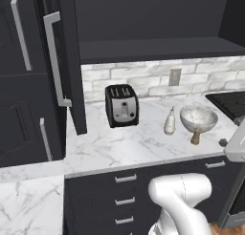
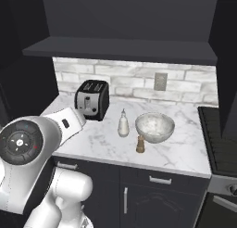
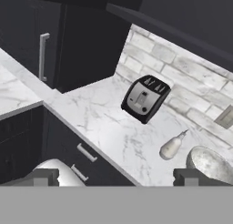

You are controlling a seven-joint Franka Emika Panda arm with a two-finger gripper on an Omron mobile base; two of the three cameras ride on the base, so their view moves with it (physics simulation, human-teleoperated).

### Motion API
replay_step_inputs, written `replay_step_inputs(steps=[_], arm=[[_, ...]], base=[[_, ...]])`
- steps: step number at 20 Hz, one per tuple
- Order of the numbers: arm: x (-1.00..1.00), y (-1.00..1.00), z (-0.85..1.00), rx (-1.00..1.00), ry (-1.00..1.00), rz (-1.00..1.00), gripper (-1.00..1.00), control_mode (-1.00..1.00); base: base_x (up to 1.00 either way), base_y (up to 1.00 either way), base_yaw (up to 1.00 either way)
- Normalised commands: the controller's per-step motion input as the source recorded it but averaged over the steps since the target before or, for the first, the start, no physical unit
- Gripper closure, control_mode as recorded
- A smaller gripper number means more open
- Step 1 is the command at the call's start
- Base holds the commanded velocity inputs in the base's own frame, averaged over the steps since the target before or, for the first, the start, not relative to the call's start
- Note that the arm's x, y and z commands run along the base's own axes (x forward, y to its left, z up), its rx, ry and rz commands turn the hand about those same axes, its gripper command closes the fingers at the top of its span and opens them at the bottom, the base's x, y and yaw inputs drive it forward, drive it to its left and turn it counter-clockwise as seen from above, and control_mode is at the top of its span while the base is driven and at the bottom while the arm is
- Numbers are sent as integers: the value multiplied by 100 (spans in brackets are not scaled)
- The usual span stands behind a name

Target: Retrieve the bottle and the shaker from the cabinet and place them next to the mixing bowl on the counter. Then add garlic from the fridge to the mixing bowl.

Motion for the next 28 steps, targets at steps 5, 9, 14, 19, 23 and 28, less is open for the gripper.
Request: replay_step_inputs(steps=[5,9,14,19,23,28], arm=[[0,0,0,0,0,0,-100,100],[0,0,0,0,0,0,-100,100],[0,0,0,0,0,0,-100,100],[0,0,0,0,0,0,-100,100],[0,0,0,0,0,0,-100,100],[0,0,0,0,0,0,-100,100]], base=[[-46,6,0],[-50,5,3],[-64,0,6],[-83,0,2],[-93,-5,0],[-92,-8,0]])
